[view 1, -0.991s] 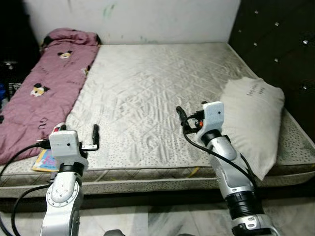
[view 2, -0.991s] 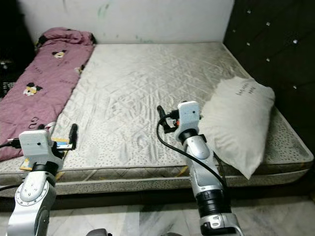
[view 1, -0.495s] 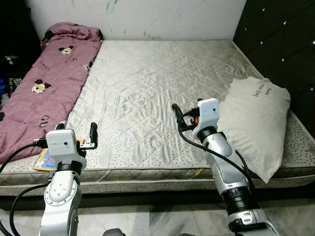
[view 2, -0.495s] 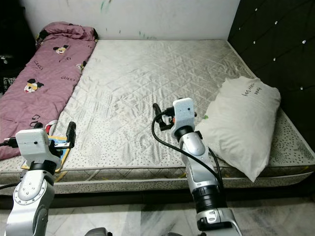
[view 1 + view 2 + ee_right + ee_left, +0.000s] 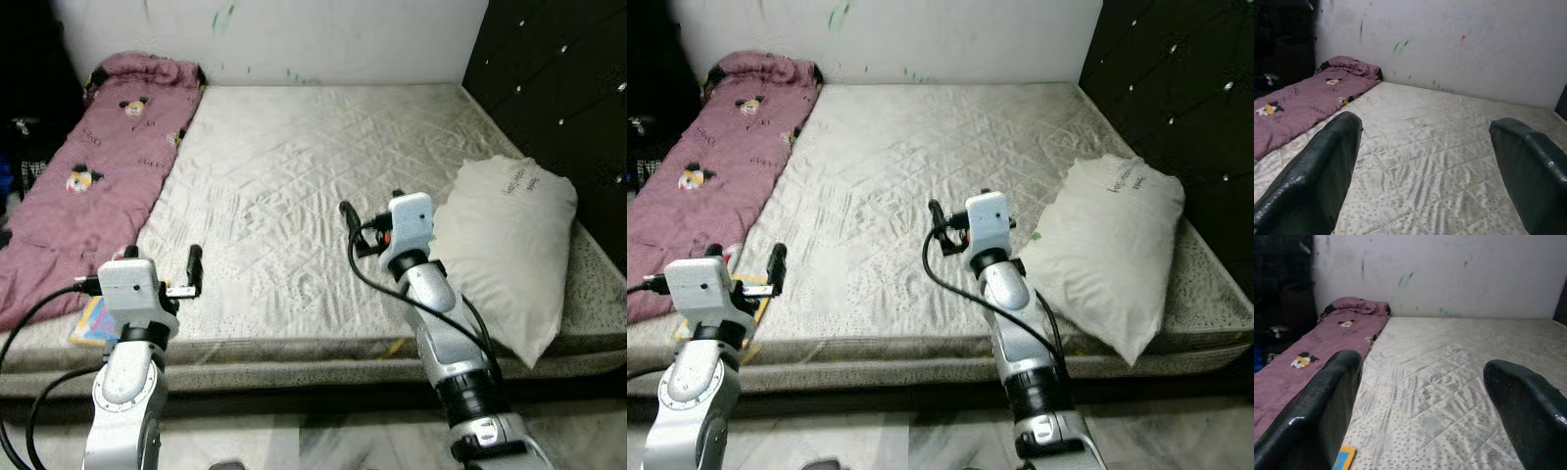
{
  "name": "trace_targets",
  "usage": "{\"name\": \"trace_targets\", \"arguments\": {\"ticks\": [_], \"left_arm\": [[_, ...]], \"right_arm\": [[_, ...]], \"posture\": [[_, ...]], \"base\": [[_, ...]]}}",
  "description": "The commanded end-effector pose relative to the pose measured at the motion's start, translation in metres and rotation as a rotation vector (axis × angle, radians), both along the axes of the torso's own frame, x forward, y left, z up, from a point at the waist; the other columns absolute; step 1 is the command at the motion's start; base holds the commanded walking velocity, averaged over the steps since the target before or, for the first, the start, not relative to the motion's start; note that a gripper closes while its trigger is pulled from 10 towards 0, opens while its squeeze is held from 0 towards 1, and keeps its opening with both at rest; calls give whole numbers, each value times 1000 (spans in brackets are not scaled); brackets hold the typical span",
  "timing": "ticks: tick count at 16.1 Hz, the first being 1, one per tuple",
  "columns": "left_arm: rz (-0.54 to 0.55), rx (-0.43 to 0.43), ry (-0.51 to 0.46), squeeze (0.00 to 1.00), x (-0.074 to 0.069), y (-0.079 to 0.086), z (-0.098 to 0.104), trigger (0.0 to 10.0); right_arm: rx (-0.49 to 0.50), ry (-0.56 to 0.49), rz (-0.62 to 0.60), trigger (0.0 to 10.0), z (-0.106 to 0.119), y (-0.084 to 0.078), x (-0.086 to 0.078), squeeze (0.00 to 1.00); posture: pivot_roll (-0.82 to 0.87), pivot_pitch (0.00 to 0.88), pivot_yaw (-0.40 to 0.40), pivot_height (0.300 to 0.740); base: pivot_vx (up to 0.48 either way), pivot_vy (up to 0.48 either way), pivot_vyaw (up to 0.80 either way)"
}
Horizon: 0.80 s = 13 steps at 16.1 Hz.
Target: Clean up the room
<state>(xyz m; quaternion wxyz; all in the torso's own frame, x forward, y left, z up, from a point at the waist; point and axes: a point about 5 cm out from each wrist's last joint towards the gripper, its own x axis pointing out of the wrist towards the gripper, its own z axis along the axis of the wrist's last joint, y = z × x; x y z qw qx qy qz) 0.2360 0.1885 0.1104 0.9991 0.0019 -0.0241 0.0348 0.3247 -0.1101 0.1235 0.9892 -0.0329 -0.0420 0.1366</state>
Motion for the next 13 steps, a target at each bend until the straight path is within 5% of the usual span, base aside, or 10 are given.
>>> {"name": "trace_targets", "arguments": {"ticks": [1,10,13], "left_arm": [[-13,-2,-8,0,0,-1,1,10000],[-22,-10,-13,0,3,-2,2,10000],[43,5,13,0,3,1,-1,10000]], "right_arm": [[13,13,7,10000,-3,-2,-1,0],[37,3,12,10000,-2,-5,0,0],[39,10,3,10000,-3,-6,0,0]], "posture": [[-35,0,6,740],[-33,0,4,740],[-30,0,4,740]], "base": [[337,0,0],[431,0,0],[0,0,0]]}}
